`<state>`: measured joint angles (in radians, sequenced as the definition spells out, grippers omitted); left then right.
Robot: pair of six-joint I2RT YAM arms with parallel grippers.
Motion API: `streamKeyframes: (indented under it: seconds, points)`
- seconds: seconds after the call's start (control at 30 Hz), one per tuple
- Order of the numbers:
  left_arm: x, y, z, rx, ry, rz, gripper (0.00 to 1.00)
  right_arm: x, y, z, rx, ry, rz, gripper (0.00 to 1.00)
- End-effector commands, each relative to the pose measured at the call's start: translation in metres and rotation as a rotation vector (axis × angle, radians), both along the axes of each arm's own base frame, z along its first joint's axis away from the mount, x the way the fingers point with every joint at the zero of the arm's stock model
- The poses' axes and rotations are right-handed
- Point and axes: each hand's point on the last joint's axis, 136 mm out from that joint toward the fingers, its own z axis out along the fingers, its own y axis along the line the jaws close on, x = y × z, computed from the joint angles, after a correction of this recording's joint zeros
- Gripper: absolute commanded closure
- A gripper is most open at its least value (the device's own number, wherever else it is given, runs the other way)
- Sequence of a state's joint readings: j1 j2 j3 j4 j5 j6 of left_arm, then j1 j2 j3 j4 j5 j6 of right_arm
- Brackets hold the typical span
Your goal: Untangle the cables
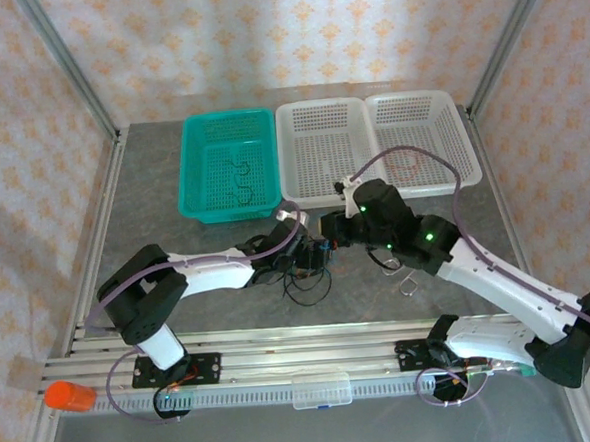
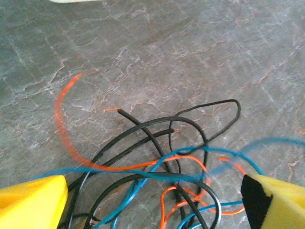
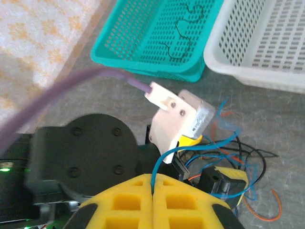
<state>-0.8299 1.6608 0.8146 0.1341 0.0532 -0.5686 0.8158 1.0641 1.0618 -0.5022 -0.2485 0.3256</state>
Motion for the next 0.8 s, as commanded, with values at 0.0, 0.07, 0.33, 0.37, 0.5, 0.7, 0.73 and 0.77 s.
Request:
streamKeyframes:
  seconds: [0.0,0.07,0.33,0.37,0.5,0.7,0.73,0.77]
  points:
    - [0.0,0.008,-0.01,0.045,0.018,0.045,0.05,0.001,-0.013,0.031,-0.012,-0.081,-0.007,1.0]
    - [0.0,0.009,-0.014,0.04,0.032,0.058,0.05,0.004,-0.018,0.044,-0.016,-0.112,-0.017,1.0]
    - [-0.004,0.014,-0.026,0.057,0.052,0.073,0.06,0.015,-0.043,0.094,-0.04,-0.224,-0.092,1.0]
    - [-0.004,0.015,-0.027,0.059,0.053,0.075,0.06,0.015,-0.047,0.101,-0.04,-0.239,-0.104,1.0]
    - [-0.005,0.016,-0.031,0.071,0.062,0.073,0.06,0.014,-0.056,0.134,-0.015,-0.298,-0.129,1.0]
    - [-0.007,0.019,-0.037,0.08,0.074,0.082,0.06,0.011,-0.068,0.176,0.014,-0.381,-0.162,1.0]
    - [-0.007,0.02,-0.038,0.083,0.075,0.084,0.06,0.011,-0.071,0.18,0.014,-0.393,-0.172,1.0]
    - [-0.007,0.02,-0.038,0.083,0.075,0.086,0.06,0.012,-0.074,0.184,0.013,-0.405,-0.188,1.0]
